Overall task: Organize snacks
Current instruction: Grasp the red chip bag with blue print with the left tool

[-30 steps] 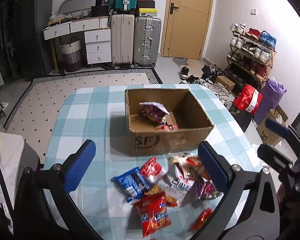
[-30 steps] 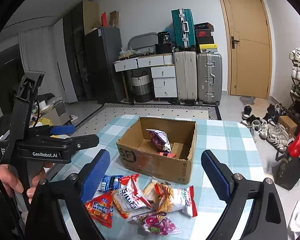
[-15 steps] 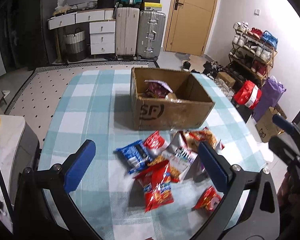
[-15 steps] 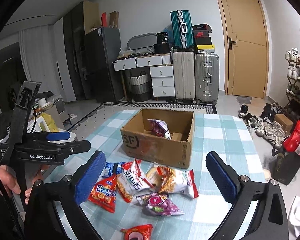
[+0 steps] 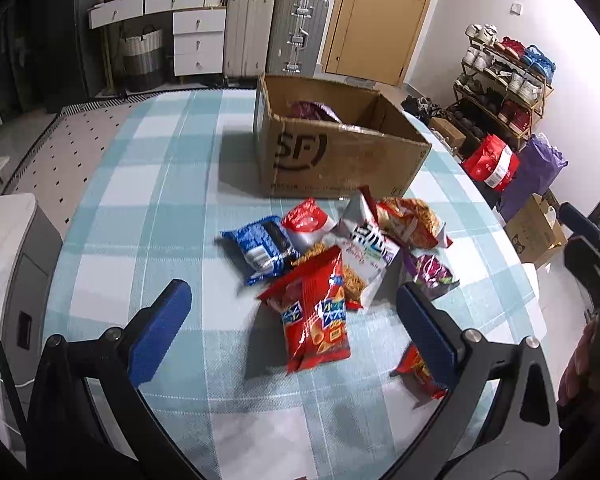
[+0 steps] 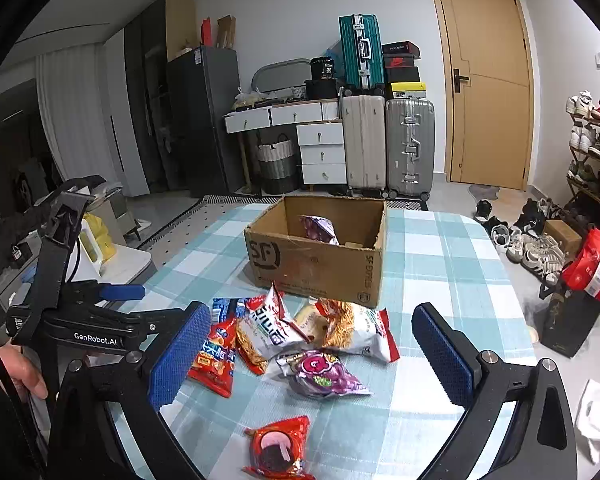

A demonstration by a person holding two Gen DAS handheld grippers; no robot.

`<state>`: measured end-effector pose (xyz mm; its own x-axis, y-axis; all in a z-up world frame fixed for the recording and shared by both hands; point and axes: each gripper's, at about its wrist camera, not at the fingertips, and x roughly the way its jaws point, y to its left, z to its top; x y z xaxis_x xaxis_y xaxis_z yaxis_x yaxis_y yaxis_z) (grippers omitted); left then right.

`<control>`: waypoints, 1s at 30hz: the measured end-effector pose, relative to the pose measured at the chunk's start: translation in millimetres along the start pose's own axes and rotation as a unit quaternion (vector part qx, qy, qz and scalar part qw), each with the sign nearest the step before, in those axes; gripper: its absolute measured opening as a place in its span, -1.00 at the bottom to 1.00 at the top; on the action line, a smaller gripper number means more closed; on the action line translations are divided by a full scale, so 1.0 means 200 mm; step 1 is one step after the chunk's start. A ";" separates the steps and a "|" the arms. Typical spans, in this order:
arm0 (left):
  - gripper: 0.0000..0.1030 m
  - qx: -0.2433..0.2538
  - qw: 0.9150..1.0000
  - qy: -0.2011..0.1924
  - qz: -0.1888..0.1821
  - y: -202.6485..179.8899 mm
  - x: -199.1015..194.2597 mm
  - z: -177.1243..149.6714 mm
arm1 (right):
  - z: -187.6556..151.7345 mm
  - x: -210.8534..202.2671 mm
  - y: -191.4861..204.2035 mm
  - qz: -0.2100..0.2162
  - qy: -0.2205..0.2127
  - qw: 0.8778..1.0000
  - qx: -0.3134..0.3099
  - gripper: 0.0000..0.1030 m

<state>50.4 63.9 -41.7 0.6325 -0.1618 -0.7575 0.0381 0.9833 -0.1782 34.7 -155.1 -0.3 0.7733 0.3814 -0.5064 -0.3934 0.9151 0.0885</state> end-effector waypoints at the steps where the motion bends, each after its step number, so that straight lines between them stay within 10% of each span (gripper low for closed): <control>1: 0.97 -0.002 1.000 0.001 0.001 0.00 0.01 -0.02 | 0.00 0.00 0.00 0.000 0.000 1.000 0.001 0.99; 30: 0.95 -0.042 0.997 0.062 -0.024 0.10 0.44 -0.11 | -0.23 0.17 -0.07 0.006 0.050 0.998 0.031 0.99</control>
<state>89.1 67.6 -125.2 0.5316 -0.2234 -0.8170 -0.0023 0.9642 -0.2652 44.5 -160.7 -57.7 0.7136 0.3803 -0.5884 -0.3679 0.9181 0.1472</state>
